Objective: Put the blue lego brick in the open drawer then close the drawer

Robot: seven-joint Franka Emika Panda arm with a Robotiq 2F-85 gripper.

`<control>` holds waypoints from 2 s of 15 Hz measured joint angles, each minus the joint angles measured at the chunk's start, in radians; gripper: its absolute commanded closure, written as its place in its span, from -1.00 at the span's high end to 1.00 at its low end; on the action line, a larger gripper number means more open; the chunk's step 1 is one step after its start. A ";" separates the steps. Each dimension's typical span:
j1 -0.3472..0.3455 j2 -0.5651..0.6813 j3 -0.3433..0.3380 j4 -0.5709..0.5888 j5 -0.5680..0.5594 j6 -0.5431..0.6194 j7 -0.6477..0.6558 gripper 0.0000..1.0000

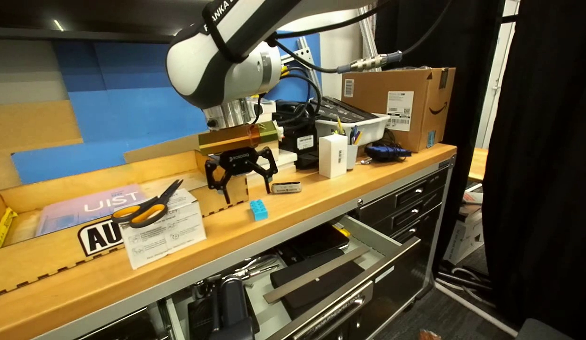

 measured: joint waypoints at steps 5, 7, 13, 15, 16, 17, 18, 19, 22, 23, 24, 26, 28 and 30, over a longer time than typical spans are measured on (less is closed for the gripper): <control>-0.001 0.054 -0.034 0.027 0.002 -0.002 0.028 0.49; 0.000 0.074 -0.037 0.037 0.002 -0.002 0.043 0.17; 0.000 0.084 -0.042 0.041 0.006 -0.007 0.060 -0.77; 0.000 0.079 -0.042 0.037 0.007 -0.022 0.064 -0.68; -0.001 0.074 -0.042 0.031 0.007 -0.034 0.064 -0.68; -0.001 0.064 -0.042 0.019 0.007 -0.046 0.064 -0.68; -0.001 0.049 -0.042 -0.004 0.010 -0.053 0.064 -0.68; -0.001 0.028 -0.042 -0.034 0.014 -0.057 0.064 -0.68; -0.003 -0.055 -0.042 -0.160 0.045 -0.058 0.065 -0.68; -0.004 -0.082 -0.041 -0.204 0.061 -0.057 0.065 -0.70; -0.004 -0.102 -0.036 -0.248 0.073 -0.055 0.065 -0.70; 0.000 -0.121 -0.021 -0.320 0.084 -0.042 0.076 -0.70; 0.007 -0.117 -0.005 -0.372 0.090 -0.015 0.093 0.23; 0.008 -0.104 0.006 -0.398 0.101 0.004 0.104 0.50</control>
